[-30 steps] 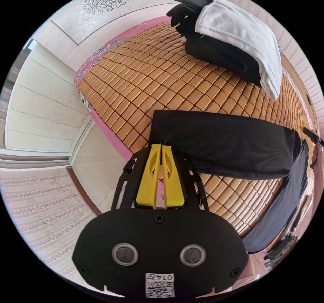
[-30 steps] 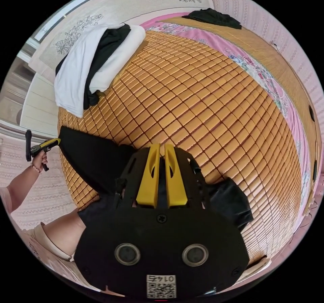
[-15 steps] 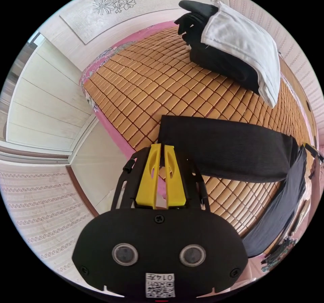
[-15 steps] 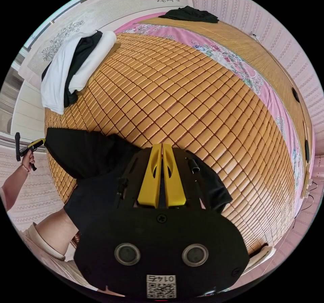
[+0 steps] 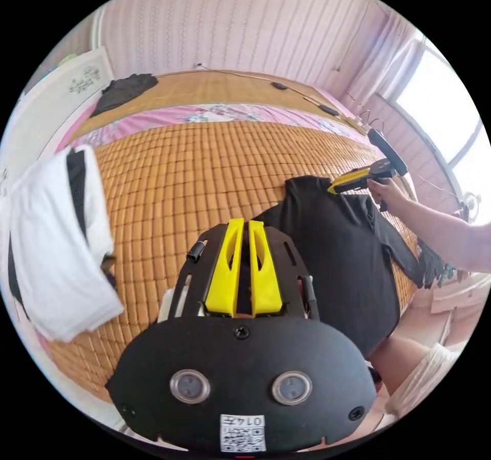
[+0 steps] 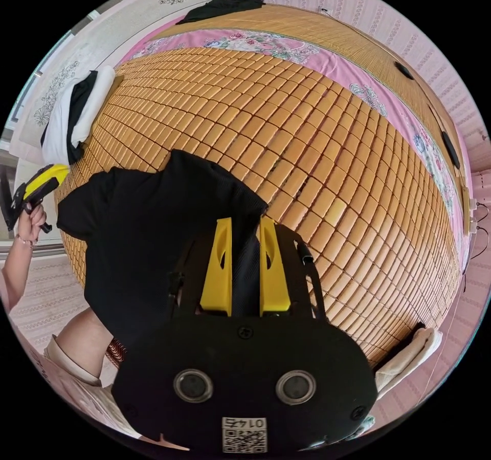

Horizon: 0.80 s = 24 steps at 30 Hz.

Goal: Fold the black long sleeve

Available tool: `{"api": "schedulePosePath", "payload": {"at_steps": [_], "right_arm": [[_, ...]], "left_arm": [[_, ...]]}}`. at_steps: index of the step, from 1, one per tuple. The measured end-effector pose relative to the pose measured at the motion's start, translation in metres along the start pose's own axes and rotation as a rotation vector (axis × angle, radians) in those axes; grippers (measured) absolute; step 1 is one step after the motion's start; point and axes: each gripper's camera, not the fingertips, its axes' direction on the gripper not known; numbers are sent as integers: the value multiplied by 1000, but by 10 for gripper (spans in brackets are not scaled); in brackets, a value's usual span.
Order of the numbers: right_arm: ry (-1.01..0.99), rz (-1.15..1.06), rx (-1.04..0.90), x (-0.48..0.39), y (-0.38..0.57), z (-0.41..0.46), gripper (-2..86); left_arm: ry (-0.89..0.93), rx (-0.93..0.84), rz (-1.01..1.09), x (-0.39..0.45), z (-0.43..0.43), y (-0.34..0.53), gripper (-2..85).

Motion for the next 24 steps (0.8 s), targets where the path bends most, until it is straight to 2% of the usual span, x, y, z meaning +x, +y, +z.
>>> {"api": "schedulePosePath", "payload": {"at_steps": [4, 6, 8, 11, 15, 20, 24], "right_arm": [[-45, 37, 36, 12, 10, -10, 13], [-45, 35, 56, 15, 14, -17, 5], [-50, 23, 55, 18, 19, -18, 1], [-46, 14, 48, 22, 28, -19, -1], [-43, -6, 69, 21, 39, -22, 1], [-25, -4, 60, 14, 57, -14, 29], [-45, 54, 219, 19, 96, -46, 50]], "left_arm": [[132, -95, 10, 29, 70, -66, 57], [140, -158, -7, 37, 96, -81, 63], [140, -307, 8, 47, 131, -90, 50], [83, -257, 84, 54, 128, -98, 3], [15, -242, 104, 55, 131, -97, -5], [88, -222, 7, 42, 137, -83, 32], [62, -135, -10, 32, 104, -68, 60]]}}
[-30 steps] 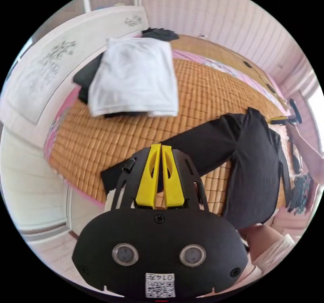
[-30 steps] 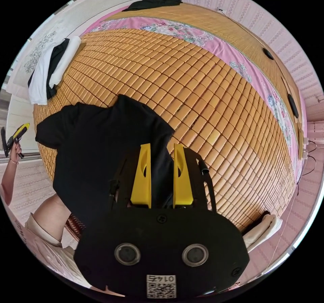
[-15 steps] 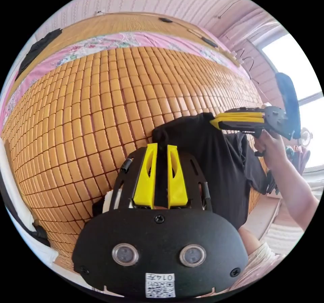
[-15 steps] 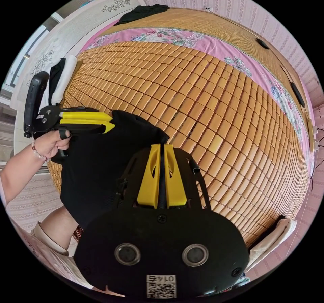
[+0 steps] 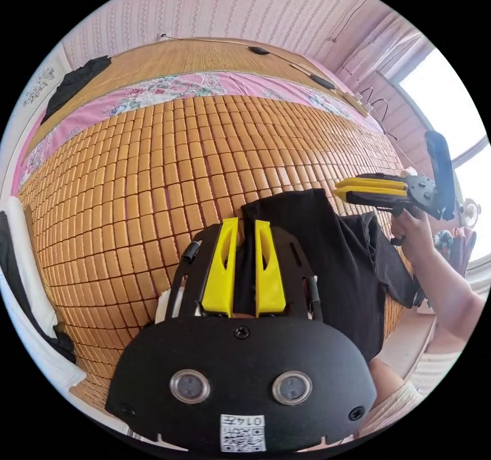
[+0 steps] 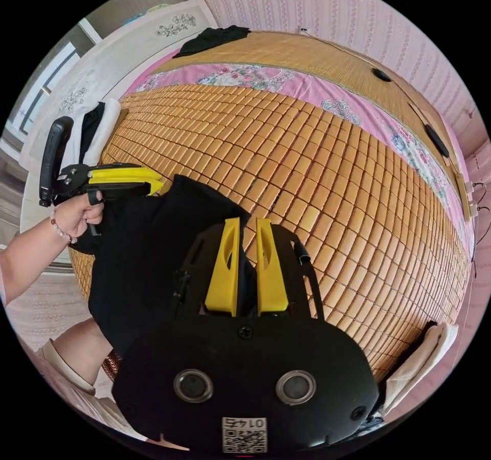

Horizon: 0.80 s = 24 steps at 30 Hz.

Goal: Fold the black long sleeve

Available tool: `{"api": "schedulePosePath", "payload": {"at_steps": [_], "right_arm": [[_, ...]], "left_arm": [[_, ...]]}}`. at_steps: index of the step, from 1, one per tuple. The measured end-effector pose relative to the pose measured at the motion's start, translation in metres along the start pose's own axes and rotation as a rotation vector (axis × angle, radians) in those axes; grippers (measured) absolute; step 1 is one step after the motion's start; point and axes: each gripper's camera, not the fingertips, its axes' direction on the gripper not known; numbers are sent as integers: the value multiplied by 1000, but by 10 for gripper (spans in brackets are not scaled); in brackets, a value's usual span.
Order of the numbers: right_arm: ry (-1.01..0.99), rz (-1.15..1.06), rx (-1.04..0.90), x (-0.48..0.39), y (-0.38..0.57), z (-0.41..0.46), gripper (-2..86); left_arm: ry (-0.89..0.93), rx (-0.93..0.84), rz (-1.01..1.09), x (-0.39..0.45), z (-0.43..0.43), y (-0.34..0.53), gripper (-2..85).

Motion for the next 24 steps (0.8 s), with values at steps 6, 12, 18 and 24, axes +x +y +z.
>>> {"api": "schedulePosePath", "payload": {"at_steps": [6, 12, 18, 24], "right_arm": [[15, 18, 123, -22, 129, -58, 41], [52, 90, 104, -74, 270, -58, 3], [-51, -2, 16, -114, 308, -26, -5], [-129, -180, 108, -159, 296, -24, -8]], "left_arm": [[-61, 68, 23, 0, -62, 102, 62], [-38, -66, -58, 10, -71, 240, 45], [-118, -121, -194, 7, -74, 326, 37], [-140, 50, -295, -12, -83, 368, 38]]}}
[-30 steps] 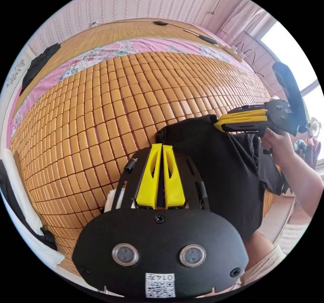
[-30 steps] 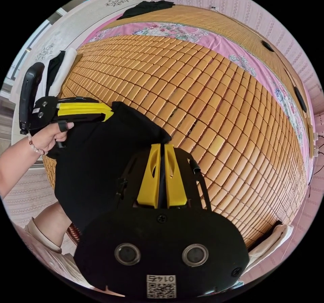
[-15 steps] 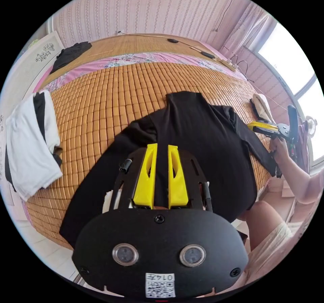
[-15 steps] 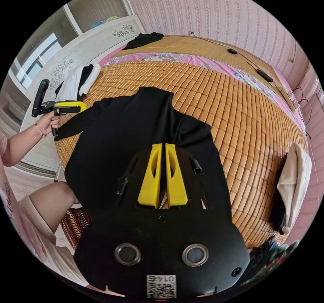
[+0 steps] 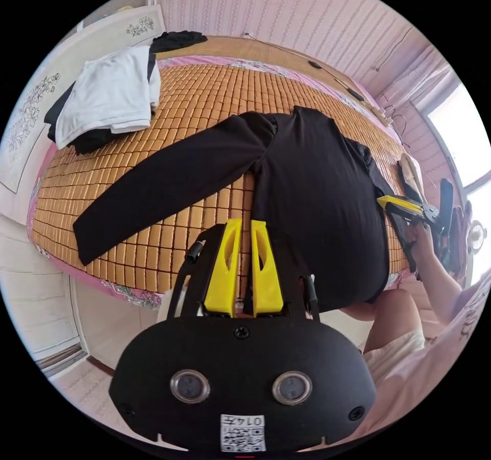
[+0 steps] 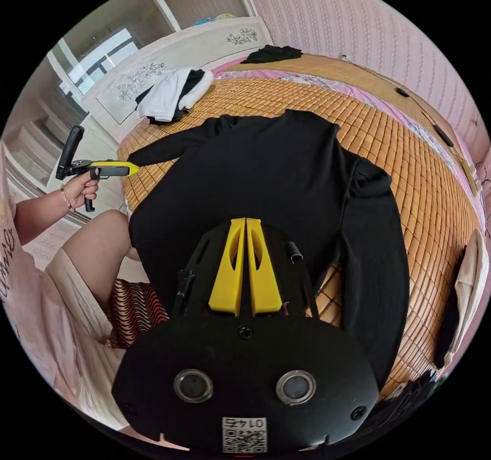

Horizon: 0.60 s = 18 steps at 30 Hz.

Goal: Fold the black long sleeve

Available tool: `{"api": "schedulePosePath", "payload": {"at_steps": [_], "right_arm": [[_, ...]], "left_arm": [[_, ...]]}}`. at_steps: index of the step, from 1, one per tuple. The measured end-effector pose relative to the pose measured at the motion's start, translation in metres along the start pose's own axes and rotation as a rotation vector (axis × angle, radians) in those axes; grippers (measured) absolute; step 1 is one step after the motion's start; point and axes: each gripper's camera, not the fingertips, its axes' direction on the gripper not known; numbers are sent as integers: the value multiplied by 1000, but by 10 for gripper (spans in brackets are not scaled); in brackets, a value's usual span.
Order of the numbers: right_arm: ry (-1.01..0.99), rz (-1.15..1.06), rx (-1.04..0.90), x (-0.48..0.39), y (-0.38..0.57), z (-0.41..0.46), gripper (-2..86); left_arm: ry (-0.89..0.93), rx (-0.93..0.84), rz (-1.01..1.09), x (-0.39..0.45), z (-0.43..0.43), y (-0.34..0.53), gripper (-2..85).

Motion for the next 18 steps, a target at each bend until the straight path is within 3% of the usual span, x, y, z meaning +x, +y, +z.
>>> {"api": "schedulePosePath", "payload": {"at_steps": [6, 11, 14, 18], "right_arm": [[-2, -105, 25, -54, -12, 31, 21], [8, -150, 1, -127, -36, 60, 79], [12, -212, -45, -170, -58, 75, 95], [28, -290, -99, -218, -90, 97, 112]], "left_arm": [[0, 223, -96, -60, -6, 45, 44], [-5, 527, -360, -128, -16, 104, 43], [-58, 620, -504, -159, -11, 124, 63], [-77, 601, -633, -197, -2, 145, 97]]}}
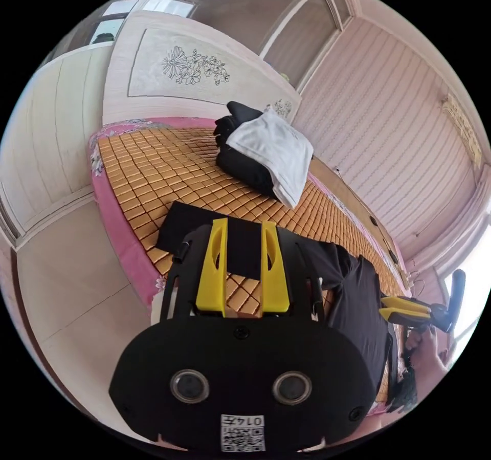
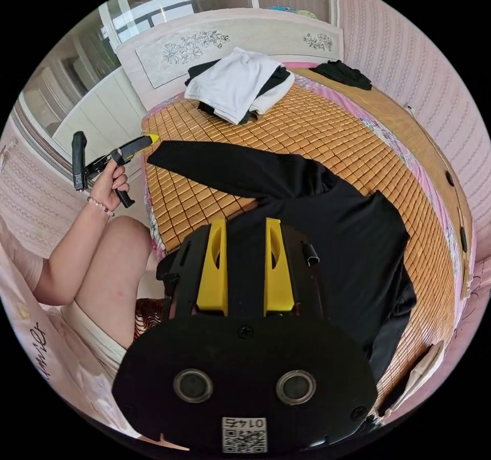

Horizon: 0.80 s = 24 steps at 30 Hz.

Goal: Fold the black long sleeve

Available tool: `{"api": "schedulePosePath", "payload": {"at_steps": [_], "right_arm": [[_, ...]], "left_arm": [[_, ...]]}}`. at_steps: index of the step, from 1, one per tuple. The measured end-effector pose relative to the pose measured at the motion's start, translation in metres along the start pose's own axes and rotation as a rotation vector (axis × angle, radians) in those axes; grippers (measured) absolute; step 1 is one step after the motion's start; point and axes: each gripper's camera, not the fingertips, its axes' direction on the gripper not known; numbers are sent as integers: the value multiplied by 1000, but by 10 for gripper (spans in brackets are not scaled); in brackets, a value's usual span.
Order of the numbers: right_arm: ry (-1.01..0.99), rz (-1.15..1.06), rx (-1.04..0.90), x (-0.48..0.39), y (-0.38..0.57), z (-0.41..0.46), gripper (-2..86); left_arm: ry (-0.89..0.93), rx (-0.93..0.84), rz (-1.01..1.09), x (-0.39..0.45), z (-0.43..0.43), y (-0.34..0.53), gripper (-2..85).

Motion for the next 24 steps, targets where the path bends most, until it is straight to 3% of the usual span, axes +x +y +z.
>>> {"api": "schedulePosePath", "payload": {"at_steps": [8, 14, 24], "right_arm": [[57, -269, -96, -90, -122, 72, 110], [15, -402, -182, -151, -193, 136, 112], [-5, -475, -319, -195, -227, 207, 97]], "left_arm": [[-1, -49, -151, -94, 13, 6, 103], [-18, -122, -180, -120, 29, 7, 113], [-67, -193, -182, -129, 46, 9, 98]]}}
